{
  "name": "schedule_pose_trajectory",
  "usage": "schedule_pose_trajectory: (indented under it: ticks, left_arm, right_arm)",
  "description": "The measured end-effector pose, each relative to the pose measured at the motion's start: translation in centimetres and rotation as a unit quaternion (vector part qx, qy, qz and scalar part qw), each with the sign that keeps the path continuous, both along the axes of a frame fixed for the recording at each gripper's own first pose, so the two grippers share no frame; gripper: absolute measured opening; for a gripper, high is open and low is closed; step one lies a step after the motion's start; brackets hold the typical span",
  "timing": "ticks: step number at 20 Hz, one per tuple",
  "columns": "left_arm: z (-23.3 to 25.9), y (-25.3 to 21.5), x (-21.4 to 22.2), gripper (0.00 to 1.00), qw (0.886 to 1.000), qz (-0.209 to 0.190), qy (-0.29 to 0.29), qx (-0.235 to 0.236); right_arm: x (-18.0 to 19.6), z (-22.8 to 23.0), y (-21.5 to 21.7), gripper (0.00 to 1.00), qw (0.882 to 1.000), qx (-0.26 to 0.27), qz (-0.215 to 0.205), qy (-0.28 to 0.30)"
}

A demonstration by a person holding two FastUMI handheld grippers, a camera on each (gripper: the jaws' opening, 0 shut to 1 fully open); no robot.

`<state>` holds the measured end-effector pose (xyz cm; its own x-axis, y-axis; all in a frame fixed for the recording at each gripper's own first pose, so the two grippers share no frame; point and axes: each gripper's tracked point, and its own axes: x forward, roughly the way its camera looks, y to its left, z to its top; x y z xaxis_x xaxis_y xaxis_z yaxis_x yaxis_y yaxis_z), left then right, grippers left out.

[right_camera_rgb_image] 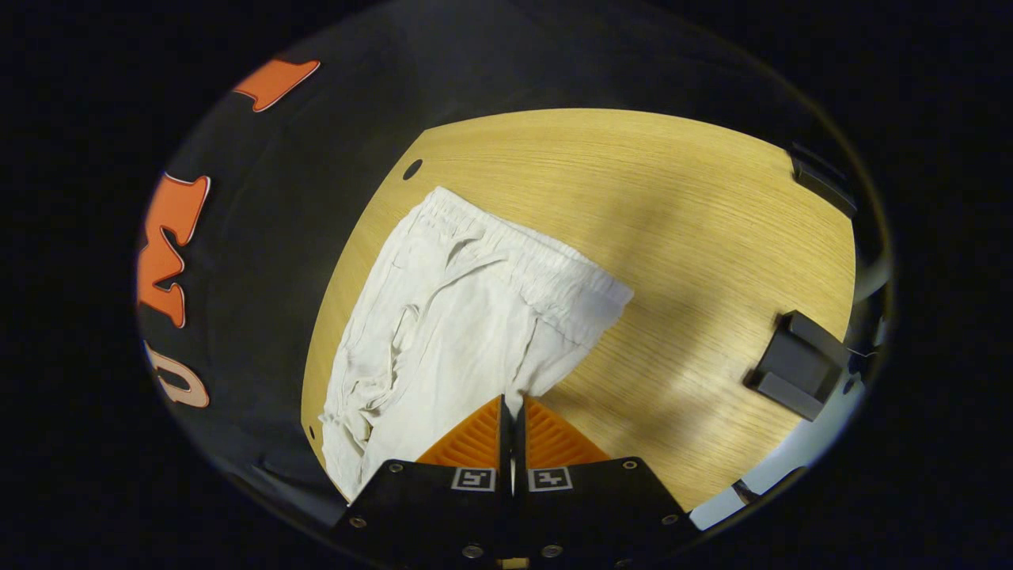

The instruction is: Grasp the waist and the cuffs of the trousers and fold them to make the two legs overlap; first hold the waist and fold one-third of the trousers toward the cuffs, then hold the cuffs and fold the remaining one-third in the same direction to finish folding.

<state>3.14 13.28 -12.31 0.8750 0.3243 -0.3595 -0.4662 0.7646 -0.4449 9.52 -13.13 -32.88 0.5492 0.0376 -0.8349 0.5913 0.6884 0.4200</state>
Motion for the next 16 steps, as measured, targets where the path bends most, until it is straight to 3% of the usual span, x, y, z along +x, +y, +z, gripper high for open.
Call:
schedule_pose_trajectory:
  ticks: [1,3,4,5,7,9,12,14,16]
  left_arm:
    - [-1.5,0.7,-0.8,0.95,0.999,0.011,0.009,-0.031]
    - [-4.6,2.0,-2.5,0.99,0.995,0.030,0.037,-0.087]
    - [-6.1,2.0,-3.1,0.94,0.992,0.037,0.052,-0.113]
    - [-7.7,2.0,-3.4,0.99,0.987,0.044,0.063,-0.141]
    - [-10.6,1.5,-3.8,0.95,0.975,0.065,0.084,-0.197]
    - [-13.1,2.1,-4.9,0.99,0.962,0.087,0.107,-0.234]
    - [-16.3,2.8,-6.0,1.00,0.951,0.101,0.130,-0.263]
    - [-17.3,3.1,-6.1,0.95,0.946,0.106,0.140,-0.272]
    - [-18.3,3.4,-6.0,1.00,0.942,0.111,0.149,-0.278]
  right_arm:
    - [0.0,0.1,0.2,0.01,1.000,-0.001,0.001,-0.001]
    - [0.0,0.0,0.4,0.01,1.000,-0.003,0.004,-0.001]
    - [-0.1,0.0,0.4,0.01,1.000,-0.005,0.006,0.001]
    - [-0.1,-0.1,0.4,0.01,1.000,-0.006,0.005,0.004]
    - [0.0,0.0,0.4,0.01,1.000,-0.004,0.002,0.005]
    - [-0.2,0.3,0.5,0.01,1.000,-0.001,0.002,0.001]
    - [-0.4,0.5,0.3,0.01,1.000,-0.009,0.005,0.001]
    - [-0.7,0.6,0.1,0.01,1.000,-0.011,0.002,0.003]
    - [-0.8,0.5,-0.1,0.01,1.000,-0.011,-0.002,0.005]
